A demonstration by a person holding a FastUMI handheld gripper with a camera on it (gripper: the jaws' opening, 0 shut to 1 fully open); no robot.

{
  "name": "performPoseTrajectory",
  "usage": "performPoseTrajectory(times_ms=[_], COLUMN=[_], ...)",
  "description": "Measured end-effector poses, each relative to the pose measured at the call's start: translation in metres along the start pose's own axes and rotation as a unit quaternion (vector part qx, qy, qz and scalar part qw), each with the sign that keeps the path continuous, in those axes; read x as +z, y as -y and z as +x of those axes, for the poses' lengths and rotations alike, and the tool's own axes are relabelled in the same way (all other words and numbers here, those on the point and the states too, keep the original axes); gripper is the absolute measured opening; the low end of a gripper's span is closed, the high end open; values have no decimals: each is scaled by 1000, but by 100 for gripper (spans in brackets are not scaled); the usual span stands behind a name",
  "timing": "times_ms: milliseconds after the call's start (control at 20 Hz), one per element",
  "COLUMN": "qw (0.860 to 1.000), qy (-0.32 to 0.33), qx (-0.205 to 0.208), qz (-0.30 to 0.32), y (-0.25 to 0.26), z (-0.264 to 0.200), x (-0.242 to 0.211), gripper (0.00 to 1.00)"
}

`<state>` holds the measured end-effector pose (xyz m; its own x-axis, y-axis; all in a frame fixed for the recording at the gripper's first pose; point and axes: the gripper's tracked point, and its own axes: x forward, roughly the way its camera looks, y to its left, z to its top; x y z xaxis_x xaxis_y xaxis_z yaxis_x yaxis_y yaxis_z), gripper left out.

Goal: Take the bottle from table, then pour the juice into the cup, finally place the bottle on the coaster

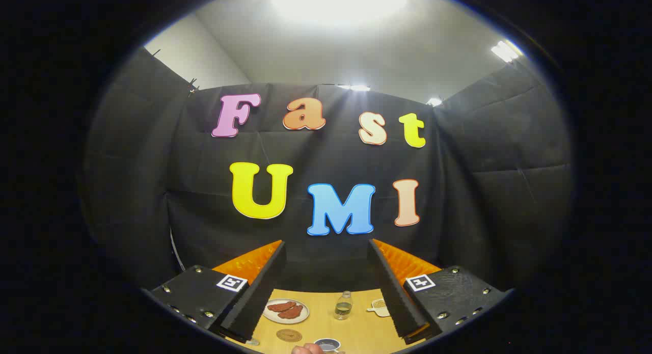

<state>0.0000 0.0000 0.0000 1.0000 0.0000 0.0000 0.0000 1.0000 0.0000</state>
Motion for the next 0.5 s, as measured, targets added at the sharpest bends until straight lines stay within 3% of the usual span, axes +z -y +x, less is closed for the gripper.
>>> performPoseTrajectory(times_ms=[300,500], qw=[999,999], qy=[-15,-13], qx=[39,34], qz=[6,7], y=[-7,-13], z=[5,9], x=[-18,-18], gripper=[98,98])
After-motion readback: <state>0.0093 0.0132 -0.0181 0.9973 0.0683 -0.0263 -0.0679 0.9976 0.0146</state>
